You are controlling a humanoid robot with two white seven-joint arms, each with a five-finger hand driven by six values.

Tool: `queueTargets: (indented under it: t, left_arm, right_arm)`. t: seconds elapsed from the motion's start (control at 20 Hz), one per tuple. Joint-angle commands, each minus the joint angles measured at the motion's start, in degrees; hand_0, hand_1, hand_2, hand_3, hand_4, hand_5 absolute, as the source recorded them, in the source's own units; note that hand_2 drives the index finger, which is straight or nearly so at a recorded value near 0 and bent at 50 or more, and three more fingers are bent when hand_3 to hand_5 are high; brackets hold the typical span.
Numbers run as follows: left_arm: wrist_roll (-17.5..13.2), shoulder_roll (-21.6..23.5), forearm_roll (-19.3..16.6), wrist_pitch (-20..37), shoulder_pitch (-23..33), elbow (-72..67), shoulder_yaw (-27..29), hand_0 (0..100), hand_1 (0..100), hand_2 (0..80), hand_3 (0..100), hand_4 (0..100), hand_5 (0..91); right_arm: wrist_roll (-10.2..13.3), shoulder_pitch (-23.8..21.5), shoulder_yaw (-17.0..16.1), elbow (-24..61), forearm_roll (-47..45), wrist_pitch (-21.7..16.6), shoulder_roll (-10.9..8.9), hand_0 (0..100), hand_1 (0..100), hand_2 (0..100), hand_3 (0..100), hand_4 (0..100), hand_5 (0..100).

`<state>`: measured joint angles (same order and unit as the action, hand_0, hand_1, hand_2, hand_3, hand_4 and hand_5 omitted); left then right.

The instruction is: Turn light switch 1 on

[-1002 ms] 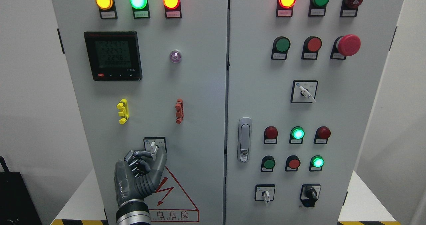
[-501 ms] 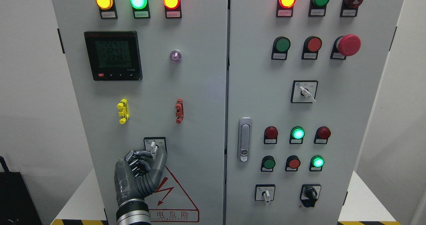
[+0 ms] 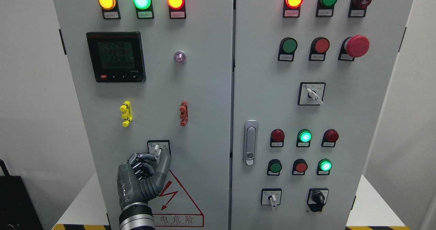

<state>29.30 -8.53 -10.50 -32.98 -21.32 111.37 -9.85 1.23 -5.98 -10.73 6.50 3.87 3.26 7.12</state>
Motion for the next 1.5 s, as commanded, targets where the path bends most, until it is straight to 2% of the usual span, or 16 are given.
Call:
queueTargets:
  t: [0.0,1.45]
  left_arm:
    - [-0.03,0.01,-0.05,-0.07,-0.03,-0.1,-0.08,19,65,60.4,99,94,82.3]
    - [-0.12,-0.08,0.04,-0.07,-0.12,-0.19,-0.08,31,59,59.2,98,94,81.8]
  right_arm:
    - [0.0,0.0,0.01,0.0,0.0,-0.01,0.0,0,0,0,0,0,0]
    - [0.0,0.0,0.01,0.0,0.0,0.08,-0.08,0,0,0,0,0,0]
